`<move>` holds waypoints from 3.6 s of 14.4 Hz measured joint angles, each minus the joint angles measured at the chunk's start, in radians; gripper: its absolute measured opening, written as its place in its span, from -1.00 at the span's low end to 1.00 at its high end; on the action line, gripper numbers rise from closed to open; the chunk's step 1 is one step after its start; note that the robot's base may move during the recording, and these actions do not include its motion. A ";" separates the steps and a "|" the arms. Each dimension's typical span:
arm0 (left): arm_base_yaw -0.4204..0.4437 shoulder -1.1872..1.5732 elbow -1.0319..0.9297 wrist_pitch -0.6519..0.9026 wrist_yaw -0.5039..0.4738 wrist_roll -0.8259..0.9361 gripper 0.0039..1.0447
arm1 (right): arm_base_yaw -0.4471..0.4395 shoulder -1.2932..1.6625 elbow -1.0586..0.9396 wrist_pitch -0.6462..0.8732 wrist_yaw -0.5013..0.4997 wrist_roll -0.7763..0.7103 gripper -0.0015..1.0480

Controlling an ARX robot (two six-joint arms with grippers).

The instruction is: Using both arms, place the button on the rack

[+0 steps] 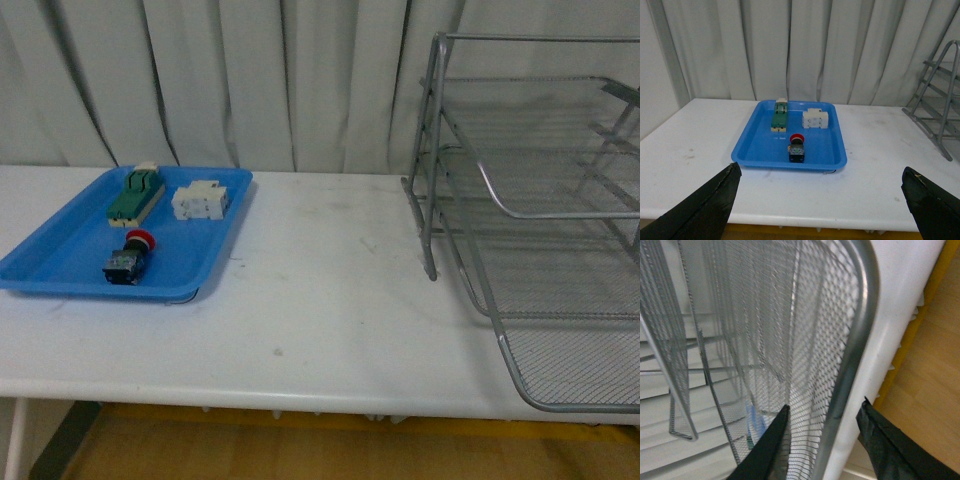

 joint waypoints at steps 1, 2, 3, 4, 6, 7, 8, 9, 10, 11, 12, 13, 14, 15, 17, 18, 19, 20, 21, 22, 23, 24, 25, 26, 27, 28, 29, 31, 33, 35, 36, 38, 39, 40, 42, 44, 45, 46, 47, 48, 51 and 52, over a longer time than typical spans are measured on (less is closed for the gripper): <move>0.000 0.000 0.000 0.000 0.000 0.000 0.88 | -0.012 -0.015 0.006 0.003 -0.001 -0.002 -0.01; 0.000 0.000 0.000 0.000 0.000 0.000 0.88 | -0.015 -0.031 0.008 0.003 -0.002 -0.002 0.27; 0.000 0.000 0.000 0.000 0.000 0.000 0.88 | -0.016 -0.053 0.005 0.001 -0.003 -0.007 0.55; 0.000 0.000 0.000 0.000 0.000 0.000 0.88 | -0.016 -0.079 -0.005 0.004 -0.004 -0.010 0.79; 0.000 0.000 0.000 0.000 0.000 0.000 0.88 | -0.009 -0.098 -0.050 0.002 0.000 -0.019 0.87; 0.000 0.000 0.000 0.000 0.000 0.000 0.88 | -0.003 -0.122 -0.079 -0.002 0.000 -0.028 0.87; 0.000 0.000 0.000 0.000 0.000 0.000 0.88 | 0.011 -0.193 -0.115 -0.003 -0.004 -0.048 0.87; 0.000 0.000 0.000 0.000 0.000 0.000 0.88 | 0.024 -0.304 -0.157 -0.002 -0.013 -0.073 0.87; 0.000 0.000 0.000 0.000 0.000 0.000 0.88 | 0.024 -0.427 -0.195 -0.001 -0.021 -0.092 0.87; 0.000 0.000 0.000 0.000 0.000 0.000 0.88 | 0.024 -0.602 -0.214 -0.074 -0.035 -0.104 0.87; 0.000 0.000 0.000 0.000 0.000 0.000 0.88 | 0.023 -0.812 -0.215 -0.240 -0.054 -0.115 0.87; 0.000 0.000 0.000 0.000 0.000 0.000 0.88 | 0.055 -1.048 -0.211 -0.459 0.033 -0.259 0.70; 0.000 0.000 0.000 0.000 0.000 0.000 0.88 | 0.091 -1.305 -0.211 -0.676 0.119 -0.548 0.42; 0.000 0.000 0.000 0.000 0.000 0.000 0.88 | 0.096 -1.503 -0.211 -0.838 0.150 -0.852 0.14; 0.000 0.000 0.000 0.000 0.000 0.000 0.88 | 0.147 -1.669 -0.211 -0.980 0.197 -1.193 -0.42; 0.000 0.000 0.000 0.000 0.000 0.000 0.88 | 0.195 -1.706 -0.211 -1.021 0.266 -1.251 -0.70; 0.000 0.000 0.000 0.000 0.000 0.000 0.88 | 0.282 -1.737 -0.211 -1.045 0.323 -1.278 -0.97; 0.000 0.000 0.000 0.000 0.000 0.000 0.88 | 0.293 -1.748 -0.211 -1.057 0.322 -1.285 -0.96; 0.000 0.000 0.000 0.001 0.000 0.000 0.88 | 0.290 -1.754 -0.211 -1.067 0.332 -1.290 -0.97; 0.000 0.000 0.000 0.000 0.000 0.000 0.88 | 0.288 -1.761 -0.211 -1.076 0.340 -1.292 -0.96; 0.000 0.000 0.000 0.000 0.000 0.000 0.88 | 0.286 -1.764 -0.211 -1.079 0.341 -1.292 -0.96; 0.000 0.000 0.000 0.000 0.000 0.000 0.88 | 0.284 -1.769 -0.211 -1.083 0.341 -1.293 -0.96; 0.000 0.000 0.000 0.000 0.000 0.000 0.88 | 0.284 -1.775 -0.211 -1.086 0.341 -1.296 -0.96; 0.000 0.000 0.000 0.000 0.000 0.000 0.88 | 0.285 -1.790 -0.211 -1.099 0.341 -1.299 -0.96; 0.000 0.000 0.000 0.000 0.000 0.000 0.88 | 0.285 -1.806 -0.211 -1.126 0.341 -1.299 -0.96; 0.000 0.000 0.000 0.000 0.000 0.000 0.88 | 0.285 -1.913 -0.210 -1.281 0.340 -1.300 -0.96; 0.000 0.000 0.000 -0.001 0.001 0.000 0.88 | 0.285 -1.967 -0.209 -1.270 0.341 -1.300 -0.96; 0.000 0.000 0.000 0.000 0.000 0.000 0.88 | 0.285 -1.968 -0.210 -1.289 0.341 -1.300 -0.96; 0.000 0.000 0.000 0.000 0.000 0.000 0.88 | 0.285 -1.967 -0.210 -1.288 0.341 -1.300 -0.96; 0.000 0.000 0.000 0.000 0.000 0.000 0.88 | 0.285 -1.967 -0.210 -1.288 0.341 -1.302 -0.51; 0.000 0.000 0.000 0.000 0.000 0.000 0.88 | 0.285 -1.967 -0.210 -1.288 0.341 -1.302 -0.44; 0.000 0.000 0.000 0.000 0.000 0.000 0.88 | 0.285 -1.967 -0.210 -1.288 0.341 -1.302 -0.30; 0.000 0.000 0.000 0.000 0.000 0.000 0.88 | 0.285 -1.967 -0.210 -1.288 0.341 -1.302 -0.26; 0.000 0.000 0.000 0.000 0.000 0.000 0.88 | 0.285 -1.967 -0.210 -1.288 0.341 -1.302 -0.19; 0.000 0.000 0.000 0.000 0.000 0.000 0.88 | 0.285 -1.967 -0.210 -1.288 0.341 -1.302 0.15; 0.000 0.000 0.000 0.000 0.000 0.000 0.88 | 0.285 -1.967 -0.210 -1.288 0.341 -1.302 0.78; 0.000 0.000 0.000 0.000 0.000 0.000 0.88 | 0.285 -1.967 -0.210 -1.288 0.341 -1.302 0.88; 0.000 0.000 0.000 0.000 0.000 0.000 0.88 | 0.285 -1.967 -0.210 -1.288 0.341 -1.303 0.87; 0.000 0.000 0.000 0.000 0.000 0.000 0.88 | 0.285 -1.967 -0.210 -1.288 0.341 -1.303 0.87; 0.000 0.000 0.000 0.000 0.000 0.000 0.88 | 0.285 -1.967 -0.210 -1.288 0.341 -1.303 0.87; -0.108 0.209 0.156 -0.310 -0.347 -0.327 0.88 | 0.285 -1.968 -0.210 -1.288 0.342 -1.304 0.87; -0.105 0.195 0.165 -0.305 -0.367 -0.397 0.88 | 0.285 -1.967 -0.210 -1.290 0.341 -1.304 0.87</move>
